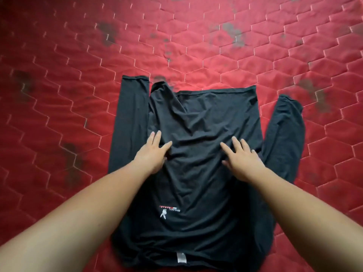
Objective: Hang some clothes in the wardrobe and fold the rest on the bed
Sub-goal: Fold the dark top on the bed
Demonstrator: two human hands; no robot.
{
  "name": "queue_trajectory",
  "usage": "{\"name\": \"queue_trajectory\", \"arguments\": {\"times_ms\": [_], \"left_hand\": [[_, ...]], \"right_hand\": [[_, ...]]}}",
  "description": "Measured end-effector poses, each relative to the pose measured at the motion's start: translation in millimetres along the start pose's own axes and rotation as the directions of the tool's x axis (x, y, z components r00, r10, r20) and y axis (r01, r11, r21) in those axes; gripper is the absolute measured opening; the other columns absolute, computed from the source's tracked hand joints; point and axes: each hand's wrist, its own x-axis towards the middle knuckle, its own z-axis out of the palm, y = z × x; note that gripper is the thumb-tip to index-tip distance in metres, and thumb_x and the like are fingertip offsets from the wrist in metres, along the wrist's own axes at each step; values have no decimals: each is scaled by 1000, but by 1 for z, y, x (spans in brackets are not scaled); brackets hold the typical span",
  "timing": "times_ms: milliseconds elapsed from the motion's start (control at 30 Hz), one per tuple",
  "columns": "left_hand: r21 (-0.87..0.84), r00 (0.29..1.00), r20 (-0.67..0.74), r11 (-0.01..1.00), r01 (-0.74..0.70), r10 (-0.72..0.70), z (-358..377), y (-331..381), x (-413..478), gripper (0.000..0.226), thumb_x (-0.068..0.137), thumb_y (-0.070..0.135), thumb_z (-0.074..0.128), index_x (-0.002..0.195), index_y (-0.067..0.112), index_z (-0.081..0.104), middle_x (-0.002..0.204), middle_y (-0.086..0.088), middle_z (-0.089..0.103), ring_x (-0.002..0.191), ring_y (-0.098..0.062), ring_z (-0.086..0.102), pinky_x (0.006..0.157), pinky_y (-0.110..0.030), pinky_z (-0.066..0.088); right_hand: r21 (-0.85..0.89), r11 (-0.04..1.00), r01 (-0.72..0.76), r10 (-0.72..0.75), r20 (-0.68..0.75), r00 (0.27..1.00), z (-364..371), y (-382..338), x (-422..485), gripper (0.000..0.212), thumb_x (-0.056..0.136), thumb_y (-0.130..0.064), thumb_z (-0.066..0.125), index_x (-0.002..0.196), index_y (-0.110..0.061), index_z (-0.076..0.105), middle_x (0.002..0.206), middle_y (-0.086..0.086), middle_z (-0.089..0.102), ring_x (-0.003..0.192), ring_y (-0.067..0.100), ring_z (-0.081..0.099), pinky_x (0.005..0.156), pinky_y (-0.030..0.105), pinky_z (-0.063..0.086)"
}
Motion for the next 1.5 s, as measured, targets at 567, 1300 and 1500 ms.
{"name": "queue_trajectory", "arguments": {"times_ms": [567, 1300, 1500], "left_hand": [[-170, 977, -54, 966, 192, -204, -40, -32, 169, 107, 52, 108, 19, 139, 66, -26, 164, 2, -30, 146, -42, -31, 113, -70, -11], [-388, 820, -443, 902, 189, -363, -71, -104, 178, 63, 101, 55, 40, 157, 31, 25, 167, -13, 10, 153, -33, 7, 122, -58, 10], [-717, 739, -298, 653, 244, -604, -37, -145, 105, 76, 90, 38, 71, 152, 14, 34, 139, -20, 44, 128, -34, 45, 110, -34, 33]], "right_hand": [[270, 927, -261, 250, 74, 965, -67, 51, 151, 126, 52, -101, 53, 144, -63, -25, 161, -12, -36, 151, 30, -27, 107, 82, -1], [85, 986, -144, 166, -413, 895, -77, 34, 175, 83, 94, -74, 30, 160, -27, 17, 169, 11, 8, 156, 31, 0, 120, 67, 1], [-41, 858, 511, -474, -445, 760, -35, -130, 109, 65, 95, -45, 57, 152, -17, 43, 158, 18, 36, 145, 37, 34, 117, 49, 31]]}}
